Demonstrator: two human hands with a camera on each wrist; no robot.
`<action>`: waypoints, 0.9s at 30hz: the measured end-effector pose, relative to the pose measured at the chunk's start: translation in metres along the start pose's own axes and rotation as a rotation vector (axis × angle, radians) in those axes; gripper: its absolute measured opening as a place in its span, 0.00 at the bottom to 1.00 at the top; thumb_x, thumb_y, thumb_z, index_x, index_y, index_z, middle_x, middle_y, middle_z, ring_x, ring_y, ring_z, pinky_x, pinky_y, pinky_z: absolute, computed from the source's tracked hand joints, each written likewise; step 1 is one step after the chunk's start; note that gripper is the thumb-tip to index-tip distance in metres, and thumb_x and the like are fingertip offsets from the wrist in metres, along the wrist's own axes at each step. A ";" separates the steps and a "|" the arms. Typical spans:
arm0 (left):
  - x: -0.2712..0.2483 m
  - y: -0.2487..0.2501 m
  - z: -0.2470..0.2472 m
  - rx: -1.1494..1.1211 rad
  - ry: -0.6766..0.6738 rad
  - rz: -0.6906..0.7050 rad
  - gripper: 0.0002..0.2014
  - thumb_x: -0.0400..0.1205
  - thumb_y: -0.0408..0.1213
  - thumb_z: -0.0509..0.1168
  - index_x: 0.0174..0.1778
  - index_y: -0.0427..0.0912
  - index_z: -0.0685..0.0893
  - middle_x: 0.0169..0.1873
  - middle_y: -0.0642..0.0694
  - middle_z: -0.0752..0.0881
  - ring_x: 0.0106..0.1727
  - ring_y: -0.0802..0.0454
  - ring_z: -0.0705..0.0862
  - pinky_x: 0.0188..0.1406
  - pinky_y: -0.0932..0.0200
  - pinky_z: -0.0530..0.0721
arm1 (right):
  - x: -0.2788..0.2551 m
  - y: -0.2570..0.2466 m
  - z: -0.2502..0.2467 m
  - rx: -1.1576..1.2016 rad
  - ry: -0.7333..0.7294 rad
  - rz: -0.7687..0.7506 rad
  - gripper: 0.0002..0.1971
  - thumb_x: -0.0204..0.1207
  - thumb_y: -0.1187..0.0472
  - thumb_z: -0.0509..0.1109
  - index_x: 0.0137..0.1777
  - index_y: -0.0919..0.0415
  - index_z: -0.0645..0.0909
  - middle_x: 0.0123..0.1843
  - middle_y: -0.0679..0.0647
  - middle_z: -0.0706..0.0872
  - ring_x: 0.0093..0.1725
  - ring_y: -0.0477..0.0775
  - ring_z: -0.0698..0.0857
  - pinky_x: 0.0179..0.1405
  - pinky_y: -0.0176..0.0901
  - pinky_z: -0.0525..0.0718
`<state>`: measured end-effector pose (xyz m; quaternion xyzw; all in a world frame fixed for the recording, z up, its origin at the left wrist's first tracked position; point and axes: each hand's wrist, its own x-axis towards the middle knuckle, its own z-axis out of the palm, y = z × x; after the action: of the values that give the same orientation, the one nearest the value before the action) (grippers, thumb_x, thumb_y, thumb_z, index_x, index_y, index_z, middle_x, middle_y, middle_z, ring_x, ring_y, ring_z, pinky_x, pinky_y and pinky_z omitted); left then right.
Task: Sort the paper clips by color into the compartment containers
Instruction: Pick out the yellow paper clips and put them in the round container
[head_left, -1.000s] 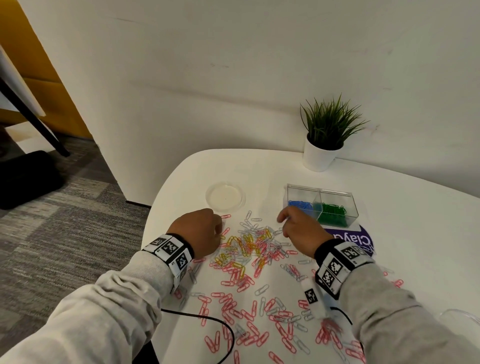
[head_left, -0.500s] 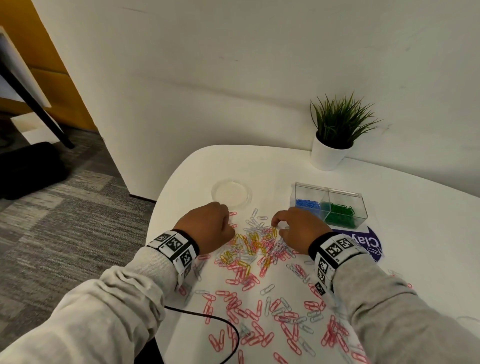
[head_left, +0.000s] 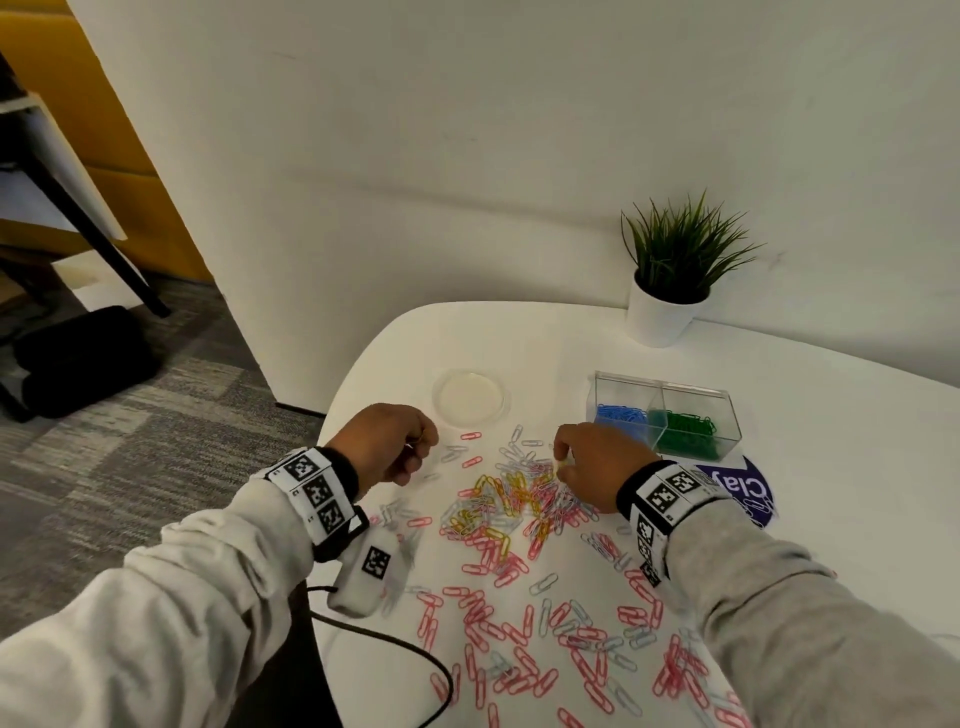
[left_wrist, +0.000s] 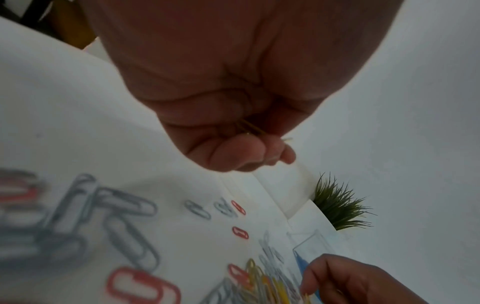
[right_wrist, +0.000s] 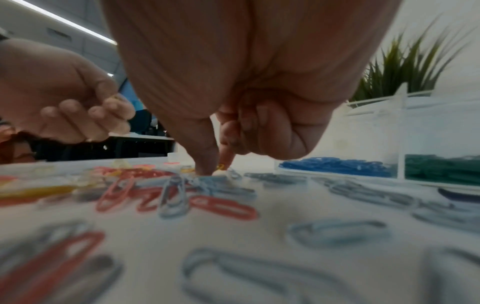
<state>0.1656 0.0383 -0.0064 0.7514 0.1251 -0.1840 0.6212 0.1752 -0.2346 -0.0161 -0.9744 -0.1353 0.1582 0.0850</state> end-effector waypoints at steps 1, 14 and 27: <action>-0.001 -0.002 0.002 -0.023 -0.024 -0.038 0.10 0.77 0.30 0.56 0.34 0.35 0.82 0.32 0.38 0.79 0.25 0.47 0.73 0.24 0.58 0.70 | -0.001 0.000 -0.002 0.034 -0.009 0.012 0.06 0.82 0.54 0.67 0.55 0.52 0.78 0.49 0.47 0.82 0.44 0.47 0.79 0.36 0.37 0.72; 0.001 -0.007 0.040 0.824 -0.071 0.232 0.14 0.89 0.35 0.53 0.58 0.49 0.84 0.45 0.54 0.83 0.43 0.55 0.79 0.46 0.62 0.76 | 0.003 -0.004 -0.007 0.733 -0.029 0.179 0.04 0.81 0.64 0.63 0.45 0.60 0.78 0.39 0.55 0.80 0.33 0.51 0.75 0.30 0.44 0.75; 0.005 -0.008 0.048 1.125 0.017 0.299 0.09 0.82 0.49 0.65 0.56 0.58 0.85 0.59 0.56 0.85 0.59 0.54 0.81 0.59 0.57 0.79 | 0.005 -0.011 0.011 0.217 0.031 0.102 0.05 0.78 0.58 0.73 0.47 0.58 0.87 0.50 0.51 0.89 0.53 0.52 0.86 0.53 0.43 0.84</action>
<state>0.1605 -0.0077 -0.0231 0.9768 -0.0943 -0.1263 0.1448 0.1734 -0.2216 -0.0254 -0.9674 -0.0663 0.1611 0.1839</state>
